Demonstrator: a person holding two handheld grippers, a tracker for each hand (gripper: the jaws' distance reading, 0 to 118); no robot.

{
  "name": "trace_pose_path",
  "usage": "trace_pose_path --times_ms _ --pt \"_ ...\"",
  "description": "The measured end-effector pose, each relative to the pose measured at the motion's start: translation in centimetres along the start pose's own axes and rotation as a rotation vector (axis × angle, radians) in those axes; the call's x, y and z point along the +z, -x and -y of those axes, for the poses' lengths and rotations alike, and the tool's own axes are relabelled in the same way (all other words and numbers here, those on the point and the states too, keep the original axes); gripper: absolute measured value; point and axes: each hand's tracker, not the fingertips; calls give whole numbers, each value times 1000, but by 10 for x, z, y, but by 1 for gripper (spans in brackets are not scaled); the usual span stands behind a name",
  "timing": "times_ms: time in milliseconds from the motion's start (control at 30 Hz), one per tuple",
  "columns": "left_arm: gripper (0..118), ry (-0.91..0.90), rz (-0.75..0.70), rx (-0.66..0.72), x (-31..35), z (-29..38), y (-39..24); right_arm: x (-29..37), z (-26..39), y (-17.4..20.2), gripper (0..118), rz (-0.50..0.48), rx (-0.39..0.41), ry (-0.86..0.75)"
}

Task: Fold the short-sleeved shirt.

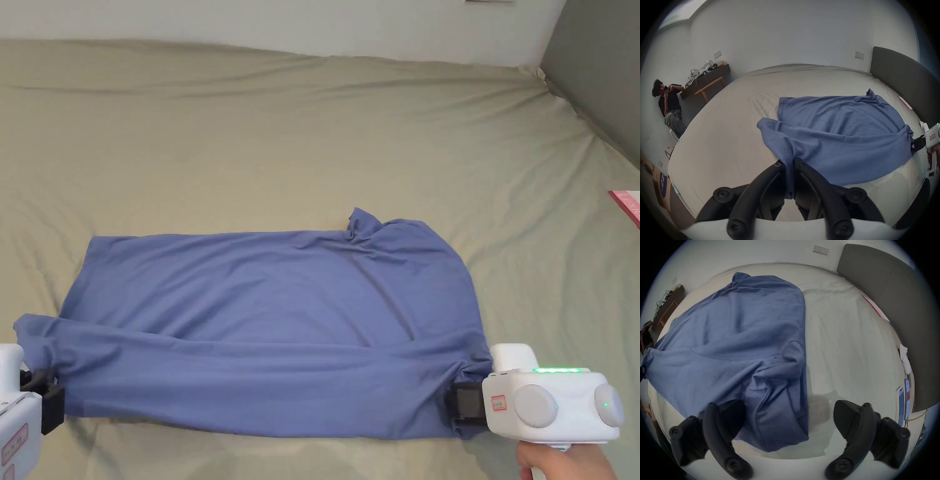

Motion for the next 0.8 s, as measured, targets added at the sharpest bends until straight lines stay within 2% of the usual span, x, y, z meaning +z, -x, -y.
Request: trace_pose_path --times_ms 33,67,100,167,200,233,333,433,600,700,800 --pt "8 2 0 -4 -2 0 1 3 0 3 74 -5 15 -7" --pt "8 3 -1 -7 -2 1 1 8 0 6 50 -82 34 -18" --pt "9 4 0 -5 -2 2 1 12 0 8 20 -130 27 -11" --pt "8 10 0 5 -6 4 4 15 -2 14 19 -153 47 -10" --pt "8 14 -3 7 -7 4 4 16 -3 16 19 -91 88 2" --pt "8 19 1 13 -6 5 5 18 -4 16 19 -98 94 0" --pt "8 12 2 21 -3 6 16 44 -6 10 19 -110 64 -25" --pt "8 -3 18 8 12 1 22 80 -5 5 19 -136 71 -64" --pt "8 -17 9 3 32 5 43 126 4 0 19 -196 74 -10" --pt "8 35 17 -22 46 17 52 142 25 -3 19 -176 106 12" --pt "8 122 33 -84 46 35 55 143 45 -11 19 -183 78 57"
